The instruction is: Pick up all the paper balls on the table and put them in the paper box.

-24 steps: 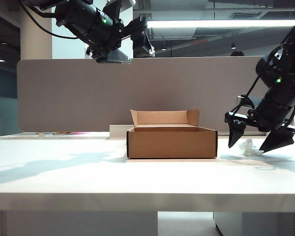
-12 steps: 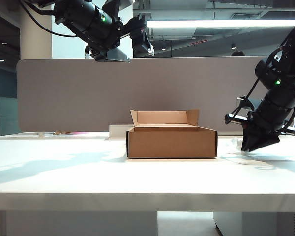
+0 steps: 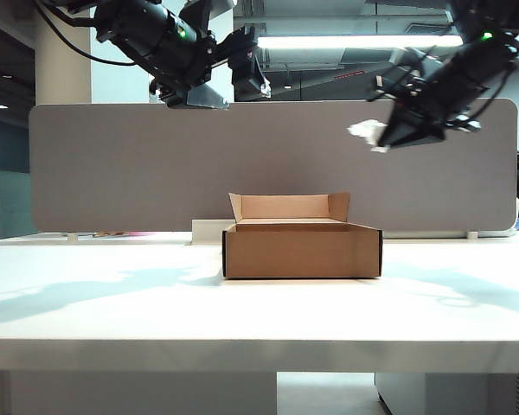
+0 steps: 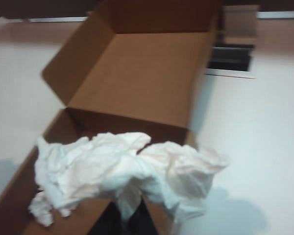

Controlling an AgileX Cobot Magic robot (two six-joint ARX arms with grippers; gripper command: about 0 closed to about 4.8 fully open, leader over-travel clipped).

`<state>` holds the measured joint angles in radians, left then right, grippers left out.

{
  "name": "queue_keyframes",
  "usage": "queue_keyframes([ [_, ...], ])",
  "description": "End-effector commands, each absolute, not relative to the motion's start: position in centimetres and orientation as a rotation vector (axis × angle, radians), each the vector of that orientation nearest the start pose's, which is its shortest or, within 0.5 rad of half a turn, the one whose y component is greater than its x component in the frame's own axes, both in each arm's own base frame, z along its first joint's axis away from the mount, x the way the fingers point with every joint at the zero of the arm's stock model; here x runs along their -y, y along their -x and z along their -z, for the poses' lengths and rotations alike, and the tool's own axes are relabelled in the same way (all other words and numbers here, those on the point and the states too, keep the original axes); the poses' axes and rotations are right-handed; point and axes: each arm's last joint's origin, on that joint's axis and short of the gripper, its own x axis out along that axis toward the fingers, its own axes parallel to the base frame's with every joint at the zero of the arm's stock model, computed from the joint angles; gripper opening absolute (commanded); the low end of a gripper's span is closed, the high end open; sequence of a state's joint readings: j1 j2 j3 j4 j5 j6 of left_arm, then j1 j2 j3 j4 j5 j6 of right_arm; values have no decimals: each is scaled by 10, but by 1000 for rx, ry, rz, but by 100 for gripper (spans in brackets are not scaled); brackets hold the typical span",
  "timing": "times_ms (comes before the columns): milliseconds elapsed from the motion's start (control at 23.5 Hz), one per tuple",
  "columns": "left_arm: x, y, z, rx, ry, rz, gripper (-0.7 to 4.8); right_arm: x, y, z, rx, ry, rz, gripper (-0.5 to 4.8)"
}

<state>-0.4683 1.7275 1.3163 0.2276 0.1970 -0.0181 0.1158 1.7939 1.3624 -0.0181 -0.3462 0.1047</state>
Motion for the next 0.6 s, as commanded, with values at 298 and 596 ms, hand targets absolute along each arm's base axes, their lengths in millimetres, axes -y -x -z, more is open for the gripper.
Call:
queue_keyframes([
  [298,187,-356,-302,-233,-17,660,381,-108,-410,-258,-448,-119,-537,49],
  [596,185,-353,-303,-264,-22,658,382,-122,-424,-212,-529,-113,-511,294],
])
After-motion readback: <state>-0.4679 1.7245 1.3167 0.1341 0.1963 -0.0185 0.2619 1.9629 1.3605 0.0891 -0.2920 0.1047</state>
